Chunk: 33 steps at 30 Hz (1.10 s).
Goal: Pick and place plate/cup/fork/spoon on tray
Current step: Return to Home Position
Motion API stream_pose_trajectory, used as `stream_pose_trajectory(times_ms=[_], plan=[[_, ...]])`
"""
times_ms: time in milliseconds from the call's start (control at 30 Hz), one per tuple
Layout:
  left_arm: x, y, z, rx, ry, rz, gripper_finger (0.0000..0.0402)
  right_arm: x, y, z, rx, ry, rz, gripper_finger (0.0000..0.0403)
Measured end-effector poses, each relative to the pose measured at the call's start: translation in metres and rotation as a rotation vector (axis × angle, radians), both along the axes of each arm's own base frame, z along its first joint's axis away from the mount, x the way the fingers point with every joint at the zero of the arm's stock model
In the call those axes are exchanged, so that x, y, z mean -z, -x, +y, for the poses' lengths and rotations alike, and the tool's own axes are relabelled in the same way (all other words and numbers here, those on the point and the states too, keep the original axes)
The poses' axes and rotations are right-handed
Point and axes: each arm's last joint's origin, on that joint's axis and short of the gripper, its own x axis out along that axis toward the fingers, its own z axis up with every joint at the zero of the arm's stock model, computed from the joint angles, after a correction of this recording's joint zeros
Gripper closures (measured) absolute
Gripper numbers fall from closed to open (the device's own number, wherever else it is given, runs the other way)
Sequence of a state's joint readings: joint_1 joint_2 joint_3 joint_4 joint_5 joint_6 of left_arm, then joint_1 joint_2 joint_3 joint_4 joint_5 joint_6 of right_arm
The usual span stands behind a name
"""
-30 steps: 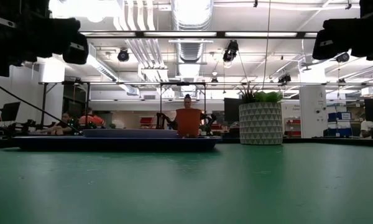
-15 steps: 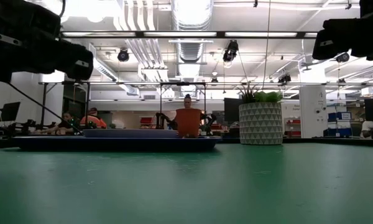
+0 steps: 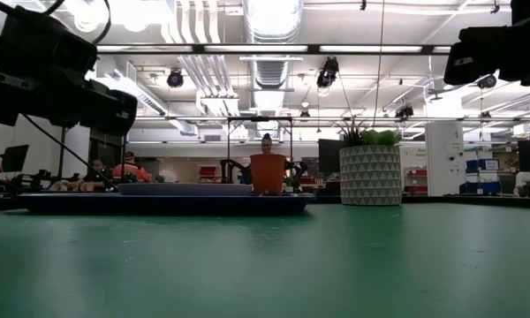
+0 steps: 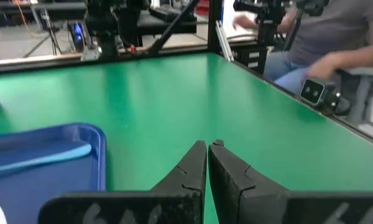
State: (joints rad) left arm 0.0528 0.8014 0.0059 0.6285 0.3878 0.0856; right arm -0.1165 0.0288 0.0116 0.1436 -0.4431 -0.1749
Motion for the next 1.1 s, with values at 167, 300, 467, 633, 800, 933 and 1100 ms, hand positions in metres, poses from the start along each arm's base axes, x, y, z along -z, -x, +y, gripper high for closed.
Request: stream_pose_trajectory(times_ms=[167,300,467,633,800,933,1100], plan=[[0.006,-0.002,0.0,0.0,0.003,0.05,0.0402,0.0,0.0,0.0,0.0,0.0,0.0,0.0394],[0.011,-0.003,0.0,0.0,0.005,0.089,0.0402,0.0,0.0,0.0,-0.001,0.0,0.0,0.0394],[0.017,-0.004,0.0,0.0,0.007,0.136,0.0402,0.0,0.0,0.0,0.0,0.0,0.0,0.0394],[0.023,-0.005,0.0,0.0,0.01,0.18,0.0402,0.0,0.0,0.0,0.0,0.0,0.001,0.0394],[0.028,-0.006,0.0,0.0,0.012,0.222,0.0402,0.0,0.0,0.0,0.0,0.0,0.001,0.0394],[0.032,-0.006,0.0,0.0,0.013,0.252,0.0402,0.0,0.0,0.0,0.0,0.0,0.001,0.0394],[0.037,-0.006,0.0,0.0,0.015,0.288,0.0402,0.0,0.0,0.0,0.0,0.0,0.001,0.0394]])
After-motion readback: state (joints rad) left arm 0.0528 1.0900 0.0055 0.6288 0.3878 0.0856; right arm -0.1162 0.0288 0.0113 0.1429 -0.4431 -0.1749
